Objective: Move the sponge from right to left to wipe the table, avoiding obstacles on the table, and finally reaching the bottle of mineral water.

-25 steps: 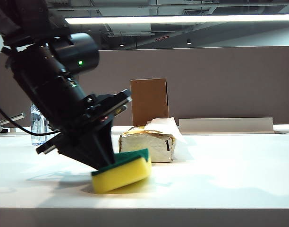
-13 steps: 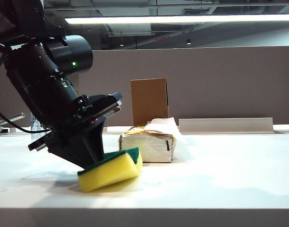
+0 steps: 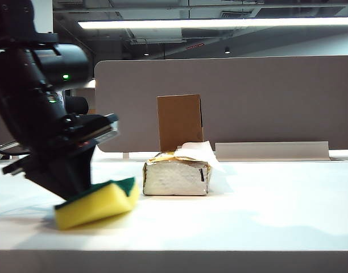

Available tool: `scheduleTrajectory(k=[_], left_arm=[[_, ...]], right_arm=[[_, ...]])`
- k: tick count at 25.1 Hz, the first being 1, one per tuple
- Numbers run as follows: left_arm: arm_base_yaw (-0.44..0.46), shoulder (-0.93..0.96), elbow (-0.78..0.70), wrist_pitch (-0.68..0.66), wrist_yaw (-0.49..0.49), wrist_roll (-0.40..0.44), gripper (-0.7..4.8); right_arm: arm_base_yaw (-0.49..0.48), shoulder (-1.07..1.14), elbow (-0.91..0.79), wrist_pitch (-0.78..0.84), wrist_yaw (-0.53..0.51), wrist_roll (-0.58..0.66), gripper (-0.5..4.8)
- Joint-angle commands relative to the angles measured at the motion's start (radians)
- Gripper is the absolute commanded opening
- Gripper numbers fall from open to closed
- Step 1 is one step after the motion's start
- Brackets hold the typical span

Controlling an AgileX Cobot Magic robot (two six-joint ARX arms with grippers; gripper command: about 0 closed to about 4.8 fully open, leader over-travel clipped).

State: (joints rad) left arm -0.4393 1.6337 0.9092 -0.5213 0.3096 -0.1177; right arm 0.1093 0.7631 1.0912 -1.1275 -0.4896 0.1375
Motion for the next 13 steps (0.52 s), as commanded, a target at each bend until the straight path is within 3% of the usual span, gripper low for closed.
scheduleTrajectory(k=[1,7,13], left_arm=[[0.077,-0.023,-0.014,-0.112,-0.114,0.061,-0.06],[0.101,-0.058,-0.014,-0.171,-0.193,0.126,-0.06],[0.101,-0.058,-0.015,-0.185,-0.195,0.137,-0.06]], right_arm=[[0.001,-0.002,0.005,0.01,0.0,0.0,2.77],[0.001,-0.002,0.005,0.013,0.0,0.0,2.77],[0.0,-0.002,0.005,0.027,0.0,0.001,2.73]])
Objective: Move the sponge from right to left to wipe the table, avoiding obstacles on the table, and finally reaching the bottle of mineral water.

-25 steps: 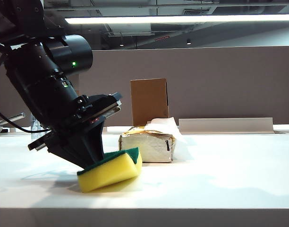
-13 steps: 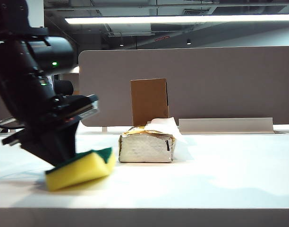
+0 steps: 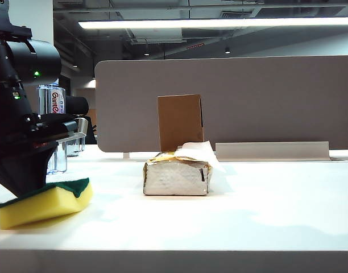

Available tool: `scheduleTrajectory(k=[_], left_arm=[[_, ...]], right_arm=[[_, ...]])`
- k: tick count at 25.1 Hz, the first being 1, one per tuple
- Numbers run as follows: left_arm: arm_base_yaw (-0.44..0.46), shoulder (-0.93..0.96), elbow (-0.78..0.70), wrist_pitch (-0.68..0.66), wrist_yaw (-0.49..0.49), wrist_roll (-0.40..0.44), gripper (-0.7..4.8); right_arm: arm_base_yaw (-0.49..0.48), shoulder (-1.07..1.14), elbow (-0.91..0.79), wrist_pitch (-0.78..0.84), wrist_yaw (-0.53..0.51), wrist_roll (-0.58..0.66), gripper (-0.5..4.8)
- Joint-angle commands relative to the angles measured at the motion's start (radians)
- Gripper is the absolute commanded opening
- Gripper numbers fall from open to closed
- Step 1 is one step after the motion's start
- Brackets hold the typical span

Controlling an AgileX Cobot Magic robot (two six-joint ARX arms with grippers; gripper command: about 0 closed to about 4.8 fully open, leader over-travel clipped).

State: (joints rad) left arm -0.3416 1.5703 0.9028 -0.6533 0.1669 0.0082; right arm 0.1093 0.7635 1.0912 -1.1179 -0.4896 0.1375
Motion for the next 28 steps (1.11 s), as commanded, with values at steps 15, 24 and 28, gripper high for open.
scheduleTrajectory(k=[15,24,28], left_arm=[[0.183,-0.044,-0.01,-0.124,-0.109,0.097,-0.06],[0.265,-0.08,-0.01,-0.126,-0.077,0.097,-0.06],[0.264,-0.08,-0.01,-0.112,-0.076,0.097,-0.06]], right_arm=[[0.0,-0.002,0.005,0.016,0.0,0.001,2.73],[0.0,-0.002,0.005,0.02,0.0,0.001,2.73],[0.0,-0.002,0.005,0.023,0.0,0.001,2.73]])
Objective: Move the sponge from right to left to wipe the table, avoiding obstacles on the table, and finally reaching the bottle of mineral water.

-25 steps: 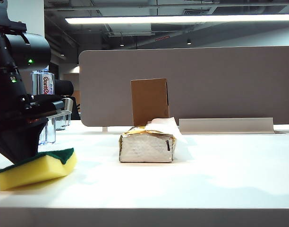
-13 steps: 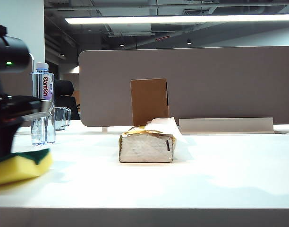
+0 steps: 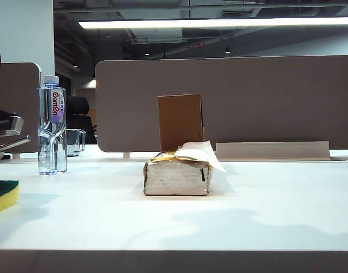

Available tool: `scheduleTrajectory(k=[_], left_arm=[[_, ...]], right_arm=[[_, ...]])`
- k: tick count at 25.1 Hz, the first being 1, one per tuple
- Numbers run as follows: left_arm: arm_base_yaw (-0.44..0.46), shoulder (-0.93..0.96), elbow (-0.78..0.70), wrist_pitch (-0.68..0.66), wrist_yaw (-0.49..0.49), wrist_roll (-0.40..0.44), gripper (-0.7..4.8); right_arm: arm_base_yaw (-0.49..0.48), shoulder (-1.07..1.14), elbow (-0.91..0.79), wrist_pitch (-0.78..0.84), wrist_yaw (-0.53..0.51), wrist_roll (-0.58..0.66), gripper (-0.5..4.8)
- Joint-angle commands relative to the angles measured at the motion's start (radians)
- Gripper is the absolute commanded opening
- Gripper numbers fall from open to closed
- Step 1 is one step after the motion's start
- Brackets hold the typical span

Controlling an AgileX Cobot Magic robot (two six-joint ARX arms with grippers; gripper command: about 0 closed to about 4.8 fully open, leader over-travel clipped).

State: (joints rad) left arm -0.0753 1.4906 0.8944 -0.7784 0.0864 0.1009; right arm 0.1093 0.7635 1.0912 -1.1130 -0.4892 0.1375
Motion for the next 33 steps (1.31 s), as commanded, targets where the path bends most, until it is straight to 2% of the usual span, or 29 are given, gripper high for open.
scheduleTrajectory(k=[1,12,14,33], left_arm=[[-0.002,-0.001,-0.002,0.02,0.004,0.004,-0.06],[-0.002,0.006,-0.002,0.196,0.008,-0.005,-0.06],[-0.002,0.022,-0.002,0.256,0.037,-0.008,-0.06],[0.034,0.094,0.002,0.45,0.049,-0.03,-0.06]], right_arm=[[0.0,-0.002,0.005,0.018,0.0,0.001,2.73],[0.0,-0.002,0.005,0.023,0.0,0.0,2.73],[0.001,-0.002,0.005,0.031,-0.006,0.0,2.73],[0.001,-0.002,0.005,0.024,-0.068,0.002,2.73]])
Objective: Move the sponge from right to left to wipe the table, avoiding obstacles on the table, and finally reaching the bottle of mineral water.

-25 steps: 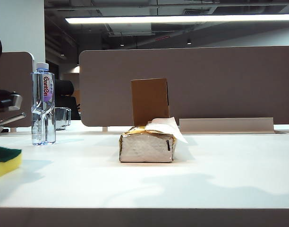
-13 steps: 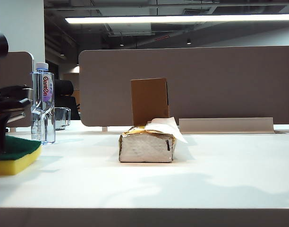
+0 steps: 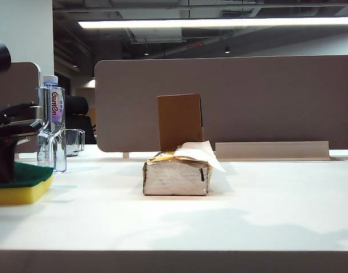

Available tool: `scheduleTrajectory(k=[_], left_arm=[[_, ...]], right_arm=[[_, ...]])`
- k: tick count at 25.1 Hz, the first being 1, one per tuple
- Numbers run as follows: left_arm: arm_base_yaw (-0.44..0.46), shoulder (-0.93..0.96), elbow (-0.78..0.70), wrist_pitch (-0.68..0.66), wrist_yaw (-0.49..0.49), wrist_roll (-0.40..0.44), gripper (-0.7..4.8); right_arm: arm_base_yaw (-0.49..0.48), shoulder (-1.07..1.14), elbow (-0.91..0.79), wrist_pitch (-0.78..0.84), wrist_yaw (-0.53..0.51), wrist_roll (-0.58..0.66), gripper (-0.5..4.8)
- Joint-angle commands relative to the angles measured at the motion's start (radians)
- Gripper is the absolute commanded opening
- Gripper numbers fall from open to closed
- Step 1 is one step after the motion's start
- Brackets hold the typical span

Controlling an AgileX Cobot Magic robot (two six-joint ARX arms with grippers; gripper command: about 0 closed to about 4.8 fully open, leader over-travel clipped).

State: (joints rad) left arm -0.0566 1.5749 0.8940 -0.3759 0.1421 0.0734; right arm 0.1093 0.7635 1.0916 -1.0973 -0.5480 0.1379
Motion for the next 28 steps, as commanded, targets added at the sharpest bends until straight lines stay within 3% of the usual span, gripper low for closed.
scheduleTrajectory(k=[1,6,16,28], left_arm=[[0.017,0.018,0.003,0.064,-0.01,-0.002,-0.06],[0.016,0.083,0.011,0.13,-0.006,-0.002,-0.06],[0.017,0.214,0.193,0.1,-0.007,-0.002,-0.06],[0.047,0.342,0.309,0.1,-0.01,0.001,-0.06]], right_arm=[[0.001,-0.002,0.005,0.005,-0.009,0.001,2.73],[0.001,-0.002,0.004,-0.003,-0.012,0.002,2.73],[0.001,-0.003,0.005,-0.028,-0.013,0.001,2.73],[0.001,-0.003,0.005,-0.029,-0.016,0.001,2.72]])
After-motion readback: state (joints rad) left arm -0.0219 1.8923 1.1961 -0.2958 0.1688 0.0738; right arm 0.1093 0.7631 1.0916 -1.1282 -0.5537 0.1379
